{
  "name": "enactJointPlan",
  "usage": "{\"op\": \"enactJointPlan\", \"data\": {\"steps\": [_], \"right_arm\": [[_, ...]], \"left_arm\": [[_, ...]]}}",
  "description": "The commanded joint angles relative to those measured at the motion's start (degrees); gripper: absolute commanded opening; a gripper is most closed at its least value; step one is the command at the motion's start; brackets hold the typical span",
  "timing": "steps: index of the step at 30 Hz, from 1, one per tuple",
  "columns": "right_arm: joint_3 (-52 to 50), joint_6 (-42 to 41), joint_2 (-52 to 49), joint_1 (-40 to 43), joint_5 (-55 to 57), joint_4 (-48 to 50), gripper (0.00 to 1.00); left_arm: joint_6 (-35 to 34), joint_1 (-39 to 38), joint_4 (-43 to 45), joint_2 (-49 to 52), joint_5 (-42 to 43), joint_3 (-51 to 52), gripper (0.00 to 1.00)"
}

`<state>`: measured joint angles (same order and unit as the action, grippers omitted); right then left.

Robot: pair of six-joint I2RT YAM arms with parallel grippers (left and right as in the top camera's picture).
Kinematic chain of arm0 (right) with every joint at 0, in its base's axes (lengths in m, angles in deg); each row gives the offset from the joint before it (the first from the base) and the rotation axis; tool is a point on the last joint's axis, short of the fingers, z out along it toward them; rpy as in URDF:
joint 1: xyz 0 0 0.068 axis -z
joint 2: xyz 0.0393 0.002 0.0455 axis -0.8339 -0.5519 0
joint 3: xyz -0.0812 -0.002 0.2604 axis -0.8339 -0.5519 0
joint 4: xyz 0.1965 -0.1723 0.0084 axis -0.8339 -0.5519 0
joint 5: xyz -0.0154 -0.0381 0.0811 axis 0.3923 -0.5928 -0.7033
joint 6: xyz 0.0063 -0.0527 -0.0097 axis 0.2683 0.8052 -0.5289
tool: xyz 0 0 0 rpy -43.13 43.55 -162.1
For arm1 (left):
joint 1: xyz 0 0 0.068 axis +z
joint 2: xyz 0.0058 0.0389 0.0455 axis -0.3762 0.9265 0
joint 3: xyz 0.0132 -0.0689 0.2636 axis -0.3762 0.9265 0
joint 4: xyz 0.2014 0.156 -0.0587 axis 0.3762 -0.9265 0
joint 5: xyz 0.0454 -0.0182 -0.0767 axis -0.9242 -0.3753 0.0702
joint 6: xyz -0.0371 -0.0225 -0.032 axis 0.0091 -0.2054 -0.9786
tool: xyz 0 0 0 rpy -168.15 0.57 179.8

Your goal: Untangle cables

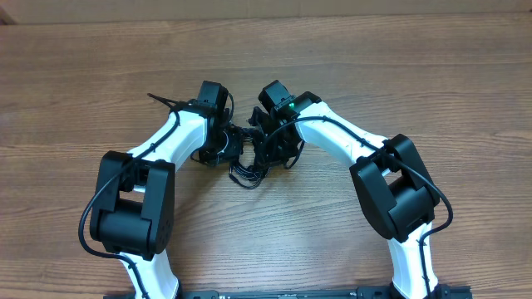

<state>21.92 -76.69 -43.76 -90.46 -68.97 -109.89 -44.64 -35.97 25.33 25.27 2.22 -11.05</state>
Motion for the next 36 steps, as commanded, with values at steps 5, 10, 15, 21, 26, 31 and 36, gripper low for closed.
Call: {"op": "enactJointPlan", "data": {"steps": [5,10,15,21,26,31,36], "right_arm": [[-1.55,0.81,-0.07,-0.17,-4.31,-0.11,0.20],[-2.56,0.76,-0.07,-0.17,-3.61,0.39,0.20],[-2.56,-0.44,-0.07,-0.17,0.63,2.91,0.19],[-2.56,0.70,-0.07,-0.17,2.19,8.33,0.11],[-2.56,3.74,-0.07,-0.59,3.85,10.10,0.11],[-2.40,9.07,-0.07,-1.88,3.65,9.86,0.11],[0.66,13.49,-0.07,-3.72,4.52,6.14,0.11]], "left_arm": [[3.06,0.35,1.95,0.85,0.20,1.38,0.22],[3.08,0.46,1.75,0.85,0.20,1.38,0.22],[5.81,1.55,1.73,0.85,0.22,1.38,0.25],[13.44,3.28,2.10,0.85,-0.13,1.38,0.28],[14.38,4.74,3.23,0.85,-0.24,1.38,0.29],[17.27,5.60,5.73,0.85,-0.22,1.31,0.32],[17.64,6.01,7.10,0.85,0.79,0.09,0.35]]}}
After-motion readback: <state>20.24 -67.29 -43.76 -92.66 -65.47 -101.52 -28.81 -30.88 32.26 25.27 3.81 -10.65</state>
